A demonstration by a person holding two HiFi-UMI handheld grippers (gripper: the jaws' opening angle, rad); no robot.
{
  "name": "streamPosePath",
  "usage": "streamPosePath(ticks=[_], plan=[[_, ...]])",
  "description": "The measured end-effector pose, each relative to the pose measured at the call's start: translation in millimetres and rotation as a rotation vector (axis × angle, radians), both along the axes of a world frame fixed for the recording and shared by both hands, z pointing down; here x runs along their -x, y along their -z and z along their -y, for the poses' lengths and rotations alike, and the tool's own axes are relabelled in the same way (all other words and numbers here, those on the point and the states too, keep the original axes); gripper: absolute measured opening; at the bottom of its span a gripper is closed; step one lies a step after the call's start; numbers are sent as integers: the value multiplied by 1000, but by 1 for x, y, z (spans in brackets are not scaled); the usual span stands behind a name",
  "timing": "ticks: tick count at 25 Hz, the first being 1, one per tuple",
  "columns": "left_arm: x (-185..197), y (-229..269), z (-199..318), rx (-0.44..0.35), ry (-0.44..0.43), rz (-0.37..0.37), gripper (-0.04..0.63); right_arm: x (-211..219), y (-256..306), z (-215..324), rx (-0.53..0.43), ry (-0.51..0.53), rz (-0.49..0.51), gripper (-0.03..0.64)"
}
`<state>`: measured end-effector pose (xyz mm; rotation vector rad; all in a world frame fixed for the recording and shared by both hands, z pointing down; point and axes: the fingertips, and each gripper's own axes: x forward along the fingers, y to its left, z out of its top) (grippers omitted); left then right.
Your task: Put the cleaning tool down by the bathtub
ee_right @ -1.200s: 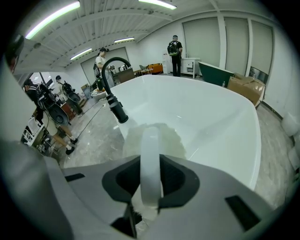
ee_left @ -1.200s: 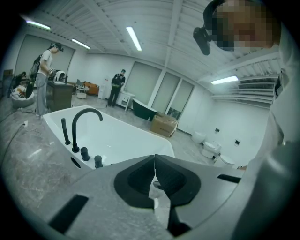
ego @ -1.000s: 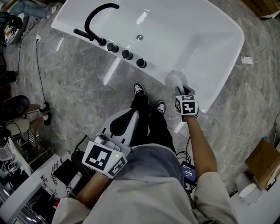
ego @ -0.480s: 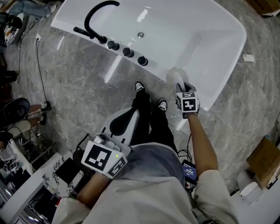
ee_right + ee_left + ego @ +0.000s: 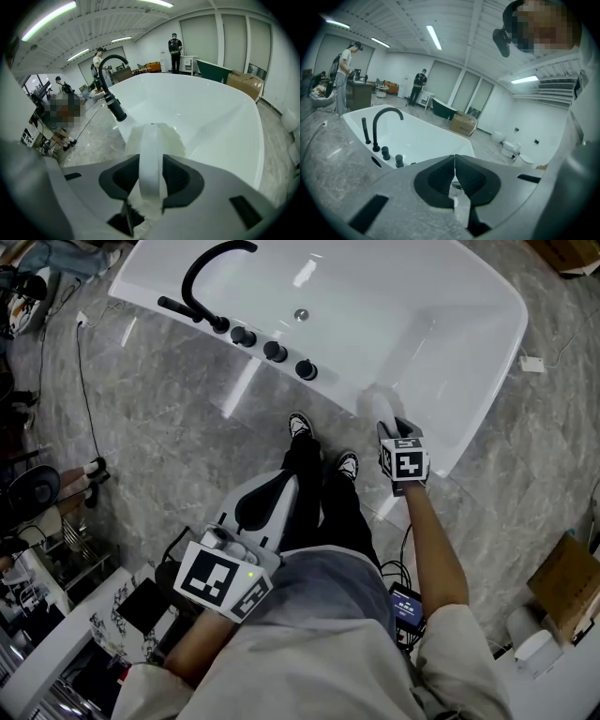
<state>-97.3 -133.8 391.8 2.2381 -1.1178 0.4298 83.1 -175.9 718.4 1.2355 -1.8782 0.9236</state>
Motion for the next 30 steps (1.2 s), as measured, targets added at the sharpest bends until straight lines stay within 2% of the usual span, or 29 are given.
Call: streamPosePath(ticks=[6,30], plan=[[-1,2,2,-17,-7,17,9,-1,3,-1,-1,-9,9,137],[-23,8,-1,-22,-26,-34,9,-8,36,-9,-55,-21,78,133]])
